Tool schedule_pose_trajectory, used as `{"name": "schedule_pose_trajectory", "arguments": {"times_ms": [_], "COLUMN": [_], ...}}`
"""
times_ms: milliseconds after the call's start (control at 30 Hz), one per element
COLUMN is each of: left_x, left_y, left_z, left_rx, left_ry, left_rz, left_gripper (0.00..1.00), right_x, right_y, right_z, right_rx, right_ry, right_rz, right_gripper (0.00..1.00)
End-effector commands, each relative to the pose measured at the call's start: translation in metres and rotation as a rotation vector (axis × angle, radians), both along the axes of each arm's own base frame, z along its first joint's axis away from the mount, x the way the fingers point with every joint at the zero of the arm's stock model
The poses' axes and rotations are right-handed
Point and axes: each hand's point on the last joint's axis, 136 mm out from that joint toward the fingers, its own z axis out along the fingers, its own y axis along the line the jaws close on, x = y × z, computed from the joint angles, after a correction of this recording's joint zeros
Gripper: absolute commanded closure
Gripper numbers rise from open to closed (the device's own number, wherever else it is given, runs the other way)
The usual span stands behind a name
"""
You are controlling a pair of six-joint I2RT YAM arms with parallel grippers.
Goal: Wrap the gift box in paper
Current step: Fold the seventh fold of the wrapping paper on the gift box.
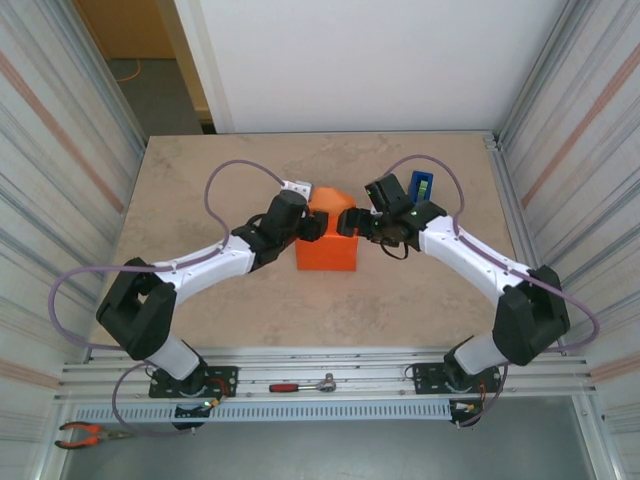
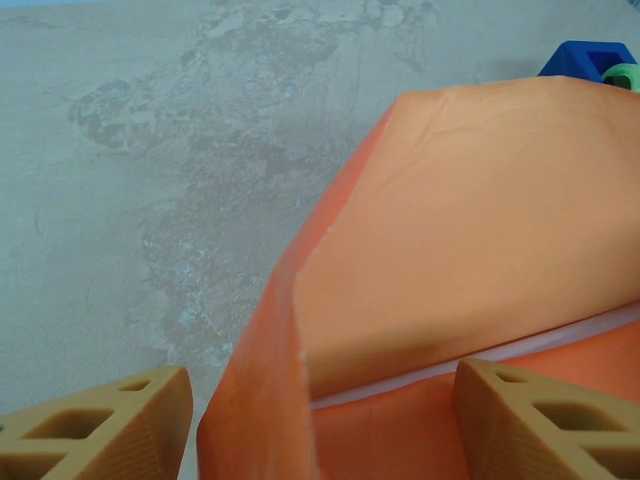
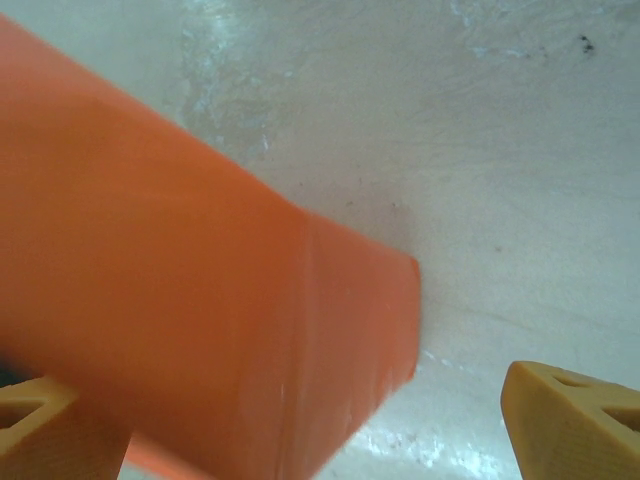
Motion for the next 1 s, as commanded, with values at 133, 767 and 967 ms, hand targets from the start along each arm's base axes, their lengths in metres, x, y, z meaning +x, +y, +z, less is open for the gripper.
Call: {"name": "schedule_pose_trajectory", "arguments": {"times_ms": [133,767,967], "left_x": [-0.003,-0.007,-0.007], "left_y": [0.011,0.008,0.007], "left_z": [-0.018,-0.027,-0.027], "left_rx": [0.098,0.142,0.143], "left_ry": [0.027,0.033,0.033], "left_rz": [0.06,0.06,0.059], "left_gripper": [0.31,0.33,0.33], "right_x": [-0.001,0.044,0.047], "right_y": [-0.041,-0.024,-0.009], "right_z": [0.055,0.031,0.026], "right_rx": [0.154,0.554,0.568], "right_ry": [-0.09,0.032,0.049], "right_rz": [-0.116,-0.185,-0.169], "right_gripper": [0.09,1.0,1.0]}}
